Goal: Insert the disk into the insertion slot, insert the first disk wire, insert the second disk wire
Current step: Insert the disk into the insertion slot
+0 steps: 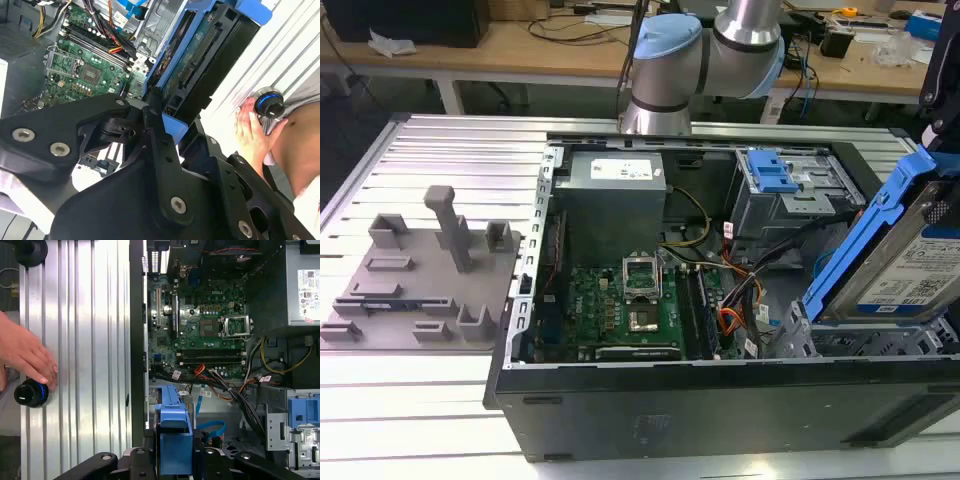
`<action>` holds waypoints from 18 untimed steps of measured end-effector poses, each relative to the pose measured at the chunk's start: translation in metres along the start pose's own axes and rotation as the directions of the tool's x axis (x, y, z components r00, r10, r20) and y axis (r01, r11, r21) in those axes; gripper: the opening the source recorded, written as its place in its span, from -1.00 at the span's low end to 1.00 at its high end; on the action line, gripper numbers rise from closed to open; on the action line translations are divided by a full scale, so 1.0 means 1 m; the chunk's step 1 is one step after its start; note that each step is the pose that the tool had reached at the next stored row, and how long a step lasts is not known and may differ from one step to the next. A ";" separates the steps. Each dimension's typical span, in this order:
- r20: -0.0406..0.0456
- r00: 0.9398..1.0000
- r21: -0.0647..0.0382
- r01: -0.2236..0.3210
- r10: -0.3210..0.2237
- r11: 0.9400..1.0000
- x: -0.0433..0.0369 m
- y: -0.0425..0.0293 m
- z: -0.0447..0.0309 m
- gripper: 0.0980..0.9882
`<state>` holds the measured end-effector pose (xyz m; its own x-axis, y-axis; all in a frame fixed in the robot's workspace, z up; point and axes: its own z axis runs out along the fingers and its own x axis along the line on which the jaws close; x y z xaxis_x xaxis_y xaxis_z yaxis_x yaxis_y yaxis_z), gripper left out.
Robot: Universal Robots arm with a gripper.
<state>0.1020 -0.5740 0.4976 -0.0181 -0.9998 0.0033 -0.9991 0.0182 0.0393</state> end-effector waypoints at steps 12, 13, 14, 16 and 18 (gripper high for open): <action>0.001 1.000 0.000 0.000 0.000 1.000 0.0000 0.0000 -0.0001 -0.40; 0.009 1.000 0.000 0.001 -0.001 1.000 0.0000 0.0000 0.0000 -0.40; 0.024 1.000 0.003 0.002 -0.003 1.000 0.0000 0.0002 0.0000 -0.40; 0.038 0.999 0.005 0.003 -0.004 1.000 0.0000 0.0003 0.0000 -0.40; 0.051 0.999 0.007 0.004 -0.005 1.000 0.0000 0.0004 -0.0001 -0.40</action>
<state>0.1016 -0.5740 0.4976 -0.0153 -0.9987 -0.0481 -0.9994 0.0138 0.0320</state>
